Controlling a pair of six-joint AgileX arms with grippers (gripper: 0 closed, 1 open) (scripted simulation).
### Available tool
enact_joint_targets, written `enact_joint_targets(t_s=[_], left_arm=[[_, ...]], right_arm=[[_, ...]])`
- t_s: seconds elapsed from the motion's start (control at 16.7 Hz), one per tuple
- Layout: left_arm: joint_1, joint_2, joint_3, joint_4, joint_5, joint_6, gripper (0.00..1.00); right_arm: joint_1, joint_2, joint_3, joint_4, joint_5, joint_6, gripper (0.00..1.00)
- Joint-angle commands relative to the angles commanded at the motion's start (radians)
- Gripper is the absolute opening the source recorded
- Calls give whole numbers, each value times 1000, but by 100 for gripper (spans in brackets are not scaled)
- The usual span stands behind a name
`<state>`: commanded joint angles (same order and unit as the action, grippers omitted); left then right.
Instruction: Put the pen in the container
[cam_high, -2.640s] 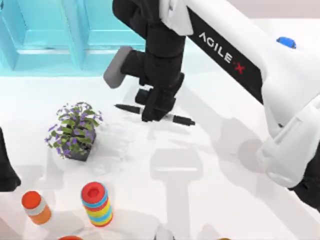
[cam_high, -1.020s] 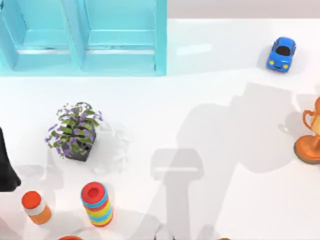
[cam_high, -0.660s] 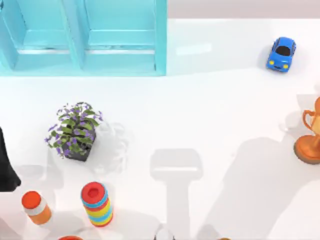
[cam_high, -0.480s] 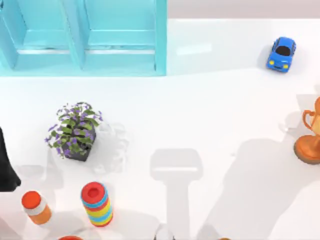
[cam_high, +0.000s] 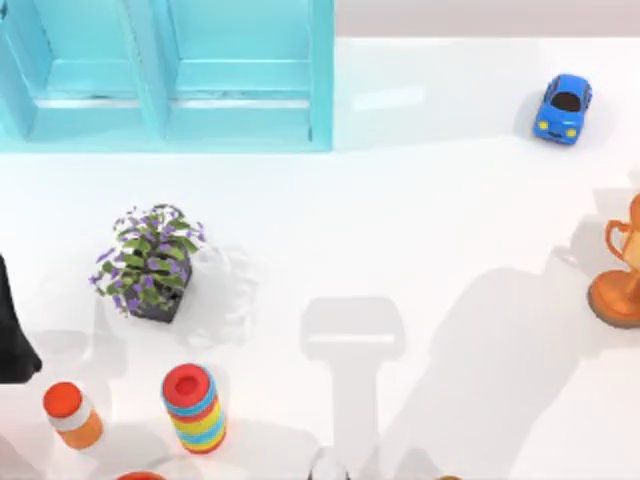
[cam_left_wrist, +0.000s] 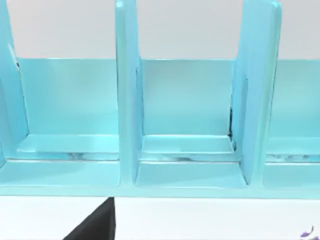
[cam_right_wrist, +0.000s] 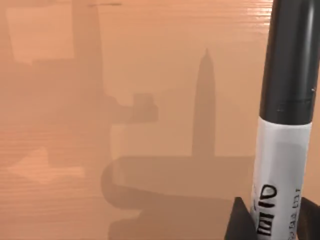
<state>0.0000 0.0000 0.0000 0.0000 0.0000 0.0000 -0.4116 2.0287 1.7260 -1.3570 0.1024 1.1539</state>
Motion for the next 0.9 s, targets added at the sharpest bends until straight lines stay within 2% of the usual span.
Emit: enact_joint_targets(t_s=[0.42,0.72,0.9], left_arm=[[0,0,0,0,0,0,100],[0,0,0,0,0,0,100],[0,0,0,0,0,0,100]], right_arm=[[-22,-29,-181,144,-3,2,0],[-30,-28,-194,156,5,-3,0],[-30,-28,-194,156,5,-3,23]])
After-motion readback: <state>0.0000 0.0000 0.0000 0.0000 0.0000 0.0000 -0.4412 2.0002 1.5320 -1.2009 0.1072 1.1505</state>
